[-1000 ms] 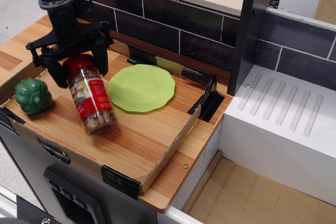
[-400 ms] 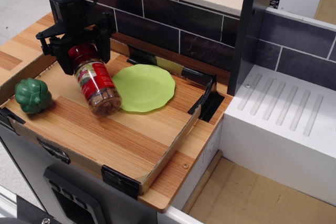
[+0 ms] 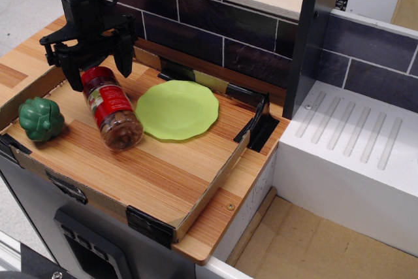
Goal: Topple basil bottle
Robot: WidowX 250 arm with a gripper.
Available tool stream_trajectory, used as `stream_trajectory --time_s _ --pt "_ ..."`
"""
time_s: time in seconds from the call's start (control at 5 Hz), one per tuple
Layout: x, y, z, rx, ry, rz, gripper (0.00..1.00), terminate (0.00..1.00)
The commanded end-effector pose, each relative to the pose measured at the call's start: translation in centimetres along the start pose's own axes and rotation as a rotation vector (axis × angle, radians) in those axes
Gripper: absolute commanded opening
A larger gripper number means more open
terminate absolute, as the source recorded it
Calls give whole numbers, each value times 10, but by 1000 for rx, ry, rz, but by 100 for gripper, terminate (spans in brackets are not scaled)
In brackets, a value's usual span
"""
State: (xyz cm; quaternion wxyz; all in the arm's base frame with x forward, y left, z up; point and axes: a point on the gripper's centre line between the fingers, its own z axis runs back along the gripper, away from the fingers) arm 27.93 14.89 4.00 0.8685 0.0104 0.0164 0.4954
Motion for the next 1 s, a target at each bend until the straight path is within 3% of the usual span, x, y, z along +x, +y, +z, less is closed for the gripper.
stream_trajectory --time_s 0.0,0.2,0.4,0.6,0.8 --pt "-2 -7 37 -15 -95 -70 100 0" --pt "-9 -9 62 -51 -154 -96 100 0" --pt "-12 -12 85 -41 -252 -202 100 0" --pt "-12 -12 85 -41 -252 -202 100 0" --pt "-12 -12 85 -41 -252 -202 100 100"
